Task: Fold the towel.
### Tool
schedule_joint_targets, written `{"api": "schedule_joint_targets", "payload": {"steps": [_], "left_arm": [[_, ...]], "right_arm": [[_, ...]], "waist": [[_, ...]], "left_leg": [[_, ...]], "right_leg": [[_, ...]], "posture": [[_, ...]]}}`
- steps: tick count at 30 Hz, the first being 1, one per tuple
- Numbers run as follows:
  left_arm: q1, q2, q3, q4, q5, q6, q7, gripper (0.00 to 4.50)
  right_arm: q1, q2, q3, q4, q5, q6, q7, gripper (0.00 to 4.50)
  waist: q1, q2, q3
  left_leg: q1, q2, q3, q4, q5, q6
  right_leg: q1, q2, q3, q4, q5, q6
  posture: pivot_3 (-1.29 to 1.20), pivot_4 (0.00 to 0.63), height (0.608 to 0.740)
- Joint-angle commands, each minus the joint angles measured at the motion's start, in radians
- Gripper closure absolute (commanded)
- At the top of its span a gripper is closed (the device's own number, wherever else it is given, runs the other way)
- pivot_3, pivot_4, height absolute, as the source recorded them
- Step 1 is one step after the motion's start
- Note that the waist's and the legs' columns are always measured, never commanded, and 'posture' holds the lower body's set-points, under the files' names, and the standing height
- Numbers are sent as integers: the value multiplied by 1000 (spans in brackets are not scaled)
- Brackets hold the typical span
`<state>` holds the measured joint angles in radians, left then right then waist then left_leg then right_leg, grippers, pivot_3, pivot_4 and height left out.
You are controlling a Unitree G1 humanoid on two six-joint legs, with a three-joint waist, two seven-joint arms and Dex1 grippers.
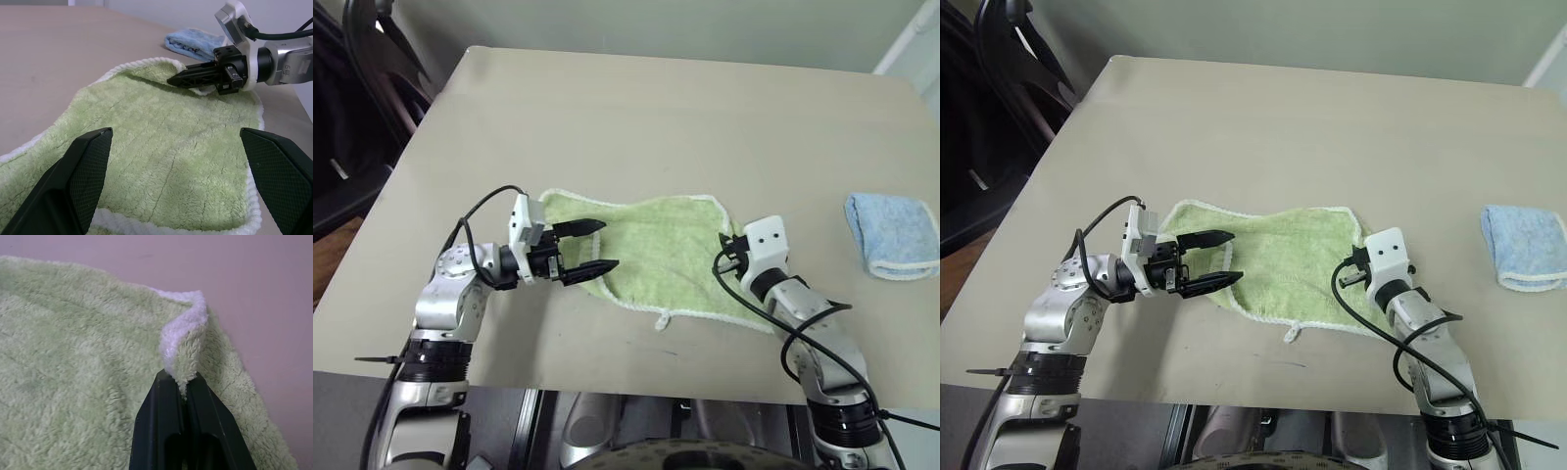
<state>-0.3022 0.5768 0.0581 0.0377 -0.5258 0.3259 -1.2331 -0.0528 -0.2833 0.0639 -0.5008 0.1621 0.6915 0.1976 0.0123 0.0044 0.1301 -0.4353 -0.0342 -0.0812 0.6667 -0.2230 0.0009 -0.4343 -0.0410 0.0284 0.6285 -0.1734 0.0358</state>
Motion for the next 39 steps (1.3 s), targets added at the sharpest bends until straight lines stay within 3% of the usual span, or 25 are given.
{"api": "schedule_joint_targets", "payload": {"steps": [1,7,10,14,18,24,32,39], "left_arm": [[-35,2,24,-14,-15,-7,18,0],[-154,-21,72,152,57,-99,144,0],[-239,-6,97,294,87,-132,188,0],[-303,20,93,454,151,-239,180,0],[-407,31,98,703,228,-359,242,0],[-527,18,86,993,317,-521,303,0],[-579,-14,100,1113,332,-589,249,0],[-579,-85,122,1106,296,-575,175,0]], "right_arm": [[-23,-10,-75,-80,63,27,36,4465],[-54,-97,-226,-106,206,104,137,4465],[-61,-156,-282,-101,282,127,210,4465],[-71,-228,-343,-145,406,148,303,4465],[-93,-327,-453,-188,605,209,392,4465],[-162,-450,-580,-198,842,242,416,4465],[-257,-606,-661,-148,1043,245,379,4465],[-319,-756,-652,-98,1027,212,453,4465]], "waist": [[0,0,0],[2,0,0],[3,0,0],[1,0,0],[3,-1,0],[7,-1,0],[10,-1,0],[13,-1,0]], "left_leg": [[0,0,0,0,0,0],[0,0,0,0,1,-1],[0,0,1,0,6,7],[0,0,2,-1,8,9],[-2,-1,2,-1,8,10],[-2,-2,2,-1,9,10],[-5,-5,0,-1,9,13],[-10,-5,0,0,8,14]], "right_leg": [[0,0,0,0,0,0],[1,0,0,0,0,0],[1,0,0,0,0,0],[0,0,0,-1,0,2],[-1,0,1,-1,2,9],[0,0,2,-2,-2,3],[-2,0,3,-2,0,14],[-5,0,3,-1,0,17]], "posture": [[0,150,733],[0,150,733],[0,150,733],[0,150,733],[0,150,733],[0,150,733],[0,150,733],[0,150,733]]}}
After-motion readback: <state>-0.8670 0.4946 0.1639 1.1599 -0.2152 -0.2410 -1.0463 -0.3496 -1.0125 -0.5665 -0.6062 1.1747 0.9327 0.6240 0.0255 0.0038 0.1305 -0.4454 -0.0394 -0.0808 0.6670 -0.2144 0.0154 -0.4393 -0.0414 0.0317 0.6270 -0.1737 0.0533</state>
